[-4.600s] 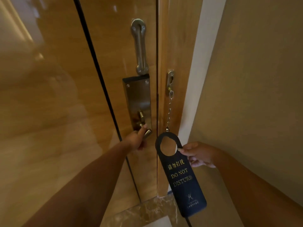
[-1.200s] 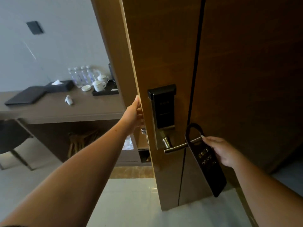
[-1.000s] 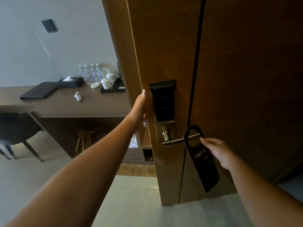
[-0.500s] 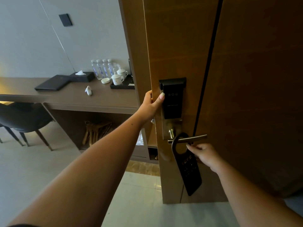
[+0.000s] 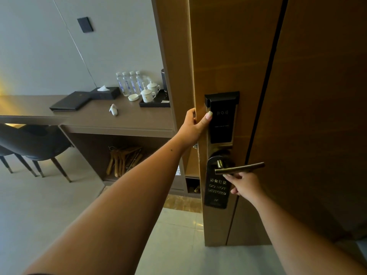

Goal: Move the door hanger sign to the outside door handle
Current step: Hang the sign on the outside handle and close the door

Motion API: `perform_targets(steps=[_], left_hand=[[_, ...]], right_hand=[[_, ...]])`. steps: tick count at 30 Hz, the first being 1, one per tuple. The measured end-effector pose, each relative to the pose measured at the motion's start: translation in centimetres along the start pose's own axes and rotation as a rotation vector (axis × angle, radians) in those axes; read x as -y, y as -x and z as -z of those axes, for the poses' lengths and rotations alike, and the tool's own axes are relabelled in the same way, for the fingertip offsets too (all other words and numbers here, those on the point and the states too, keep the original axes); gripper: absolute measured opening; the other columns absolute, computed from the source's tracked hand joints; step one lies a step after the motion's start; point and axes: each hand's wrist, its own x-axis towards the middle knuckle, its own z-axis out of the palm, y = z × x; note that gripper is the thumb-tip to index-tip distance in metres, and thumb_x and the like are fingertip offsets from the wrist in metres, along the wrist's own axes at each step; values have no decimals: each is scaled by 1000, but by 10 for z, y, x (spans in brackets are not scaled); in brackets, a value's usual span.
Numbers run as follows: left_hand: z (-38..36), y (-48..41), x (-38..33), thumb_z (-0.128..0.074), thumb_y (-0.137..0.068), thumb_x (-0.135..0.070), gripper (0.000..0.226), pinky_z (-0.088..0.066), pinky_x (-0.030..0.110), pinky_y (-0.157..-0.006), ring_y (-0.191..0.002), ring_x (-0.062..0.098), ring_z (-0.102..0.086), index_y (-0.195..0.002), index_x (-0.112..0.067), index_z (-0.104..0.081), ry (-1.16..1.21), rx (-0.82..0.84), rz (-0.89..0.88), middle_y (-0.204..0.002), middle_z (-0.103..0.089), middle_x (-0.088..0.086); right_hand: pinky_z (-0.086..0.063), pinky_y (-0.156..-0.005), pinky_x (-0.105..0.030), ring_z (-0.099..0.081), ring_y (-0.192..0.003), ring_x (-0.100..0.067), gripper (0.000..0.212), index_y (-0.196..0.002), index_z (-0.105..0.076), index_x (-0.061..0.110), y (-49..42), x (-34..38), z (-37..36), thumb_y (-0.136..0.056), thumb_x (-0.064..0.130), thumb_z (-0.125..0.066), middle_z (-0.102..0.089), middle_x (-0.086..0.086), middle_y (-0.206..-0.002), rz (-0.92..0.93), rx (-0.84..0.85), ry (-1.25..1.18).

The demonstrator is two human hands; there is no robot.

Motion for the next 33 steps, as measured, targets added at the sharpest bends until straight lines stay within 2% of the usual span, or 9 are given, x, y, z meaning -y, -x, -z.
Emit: perform_targets(steps=[2, 10, 15, 18, 23, 26, 29, 31, 33], left_hand=[[0, 2, 0, -48, -88, -52, 64, -44, 40, -92, -117, 22, -47, -137, -19, -23, 5, 6, -6, -132, -43, 4], [2, 13, 4, -56, -72, -70, 81, -49, 40, -89, -109, 19, -54, -134, -26, -28, 10, 22, -20, -125, -50, 1], [12, 31, 7, -64, -71, -64, 70, -51, 29, -76, -101, 18, -60, -123, -24, -41, -38, 108, -59, -113, -58, 1], [30, 42, 2, -70, -67, -59, 53, -53, 26, -70, -92, 16, -66, -105, -26, -54, -84, 243, -99, -101, -66, 2], [40, 60, -5, -74, -76, -32, 26, -57, 28, -67, -81, 11, -69, -98, -22, -64, -94, 540, -92, -91, -71, 1], [36, 70, -20, -70, -80, -14, 16, -59, 28, -68, -81, 15, -72, -96, -17, -69, -174, 715, -135, -87, -74, 1], [17, 84, -42, -64, -83, -8, 8, -59, 27, -68, -80, 14, -72, -89, -11, -69, -345, 875, -245, -81, -75, 1], [-5, 96, -59, -63, -80, -8, 7, -55, 22, -64, -74, 7, -71, -86, -8, -68, -521, 936, -400, -80, -73, 0], [-29, 111, -75, -66, -75, -10, 7, -52, 22, -64, -72, 8, -68, -82, -9, -68, -687, 968, -568, -80, -71, 2]], right_hand=[[-49, -49, -22, -65, -55, -14, 28, -90, -65, 14, 0, 2, 8, -79, 39, -67, -70, -2, -78, -35, -37, -30], [-46, -43, -19, -63, -58, -13, 19, -88, -64, 19, 18, 6, 9, -79, 35, -69, -71, -4, -82, -135, -2, -69], [-46, -42, -19, -59, -57, -12, 11, -94, -60, 22, 41, -5, 10, -84, 23, -65, -65, -6, -82, -297, -171, -131], [-48, -50, -25, -56, -60, -15, 15, -104, -59, 13, 57, -9, 19, -89, 14, -55, -60, -8, -82, -431, -365, -269], [-52, -68, -31, -60, -76, -23, 23, -113, -57, 6, 90, -7, 30, -91, 5, -50, -62, -17, -98, -618, -630, -755], [-52, -76, -33, -62, -81, -26, 26, -117, -56, 4, 124, -11, 25, -92, 6, -47, -61, -16, -89, -648, -691, -814], [-50, -85, -38, -60, -100, -34, 30, -122, -52, -1, 161, -18, 27, -95, 7, -42, -61, -24, -104, -664, -790, -851], [-49, -89, -41, -60, -89, -31, 32, -123, -51, -3, 187, -23, 34, -94, 7, -41, -61, -24, -105, -643, -847, -806], [-49, -83, -39, -57, -71, -24, 27, -116, -55, -2, 215, -31, 42, -93, 7, -45, -60, -16, -84, -638, -917, -770]])
